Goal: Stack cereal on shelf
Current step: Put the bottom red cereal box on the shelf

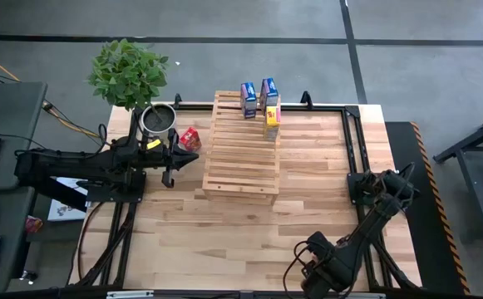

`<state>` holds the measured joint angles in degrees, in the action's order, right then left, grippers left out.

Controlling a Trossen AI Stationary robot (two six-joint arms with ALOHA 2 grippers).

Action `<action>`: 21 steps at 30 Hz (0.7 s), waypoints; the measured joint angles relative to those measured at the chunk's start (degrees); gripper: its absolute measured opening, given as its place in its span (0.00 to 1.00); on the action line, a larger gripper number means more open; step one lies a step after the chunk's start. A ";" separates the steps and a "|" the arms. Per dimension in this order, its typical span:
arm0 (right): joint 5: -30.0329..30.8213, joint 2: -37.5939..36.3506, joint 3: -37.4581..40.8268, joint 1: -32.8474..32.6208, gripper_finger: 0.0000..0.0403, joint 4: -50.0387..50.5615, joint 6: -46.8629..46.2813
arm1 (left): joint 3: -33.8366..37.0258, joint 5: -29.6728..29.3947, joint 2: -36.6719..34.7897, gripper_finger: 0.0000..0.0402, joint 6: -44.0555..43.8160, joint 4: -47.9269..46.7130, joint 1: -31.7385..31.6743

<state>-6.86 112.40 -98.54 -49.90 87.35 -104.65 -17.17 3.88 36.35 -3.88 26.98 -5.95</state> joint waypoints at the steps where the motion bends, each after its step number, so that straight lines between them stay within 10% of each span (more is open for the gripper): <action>1: 0.03 0.00 0.00 -0.22 0.88 0.03 -0.39 | 0.00 0.00 0.00 0.00 0.00 0.01 0.01; 21: -0.27 3.61 0.07 -0.81 0.88 1.23 0.41 | 0.00 0.00 -0.01 0.00 -0.02 -0.11 -0.01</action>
<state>-7.14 116.01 -98.48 -50.72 88.58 -104.24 -17.17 3.88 36.34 -3.90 26.87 -5.96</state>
